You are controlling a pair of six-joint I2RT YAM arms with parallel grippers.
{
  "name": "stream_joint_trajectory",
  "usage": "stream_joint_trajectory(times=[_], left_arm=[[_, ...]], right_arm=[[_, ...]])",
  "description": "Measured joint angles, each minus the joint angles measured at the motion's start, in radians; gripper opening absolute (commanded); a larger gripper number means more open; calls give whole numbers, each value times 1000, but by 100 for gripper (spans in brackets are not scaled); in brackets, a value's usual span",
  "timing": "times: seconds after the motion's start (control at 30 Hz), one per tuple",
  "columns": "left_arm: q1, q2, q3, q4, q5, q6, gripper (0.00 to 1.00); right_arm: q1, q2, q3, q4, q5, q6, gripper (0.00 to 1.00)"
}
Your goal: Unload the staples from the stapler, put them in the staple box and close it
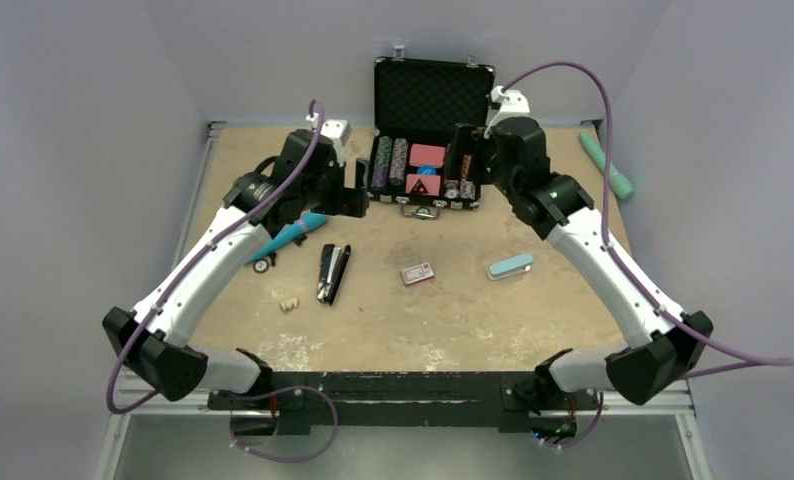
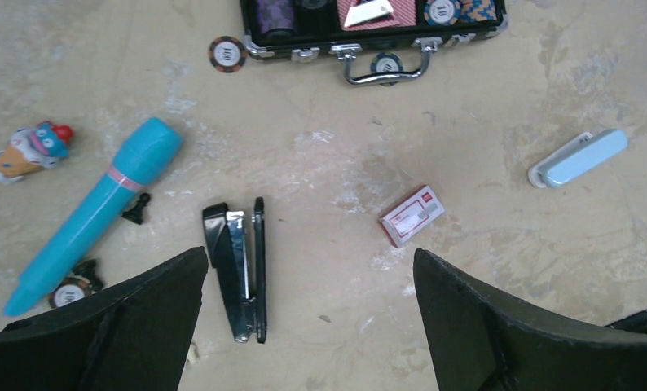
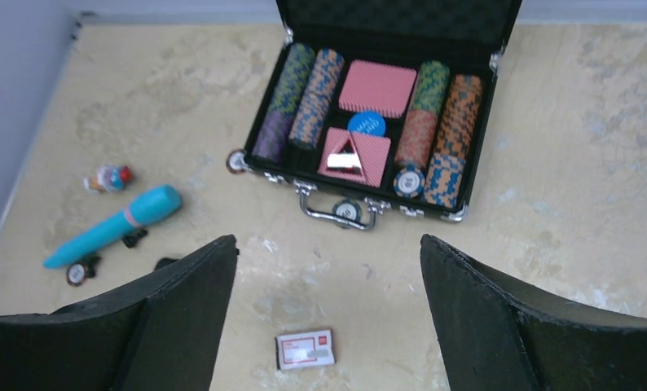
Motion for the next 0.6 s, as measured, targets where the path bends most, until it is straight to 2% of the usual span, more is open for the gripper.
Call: stream_joint_trajectory(times=[0.27,0.6], left_arm=[[40,-184,-166,48,-120,29,100],[52,-333,-400,211,-170,33,100]], right_arm=[[0,-123,-118,176,19,31,93],[1,-274,-331,462,-77,21,93]])
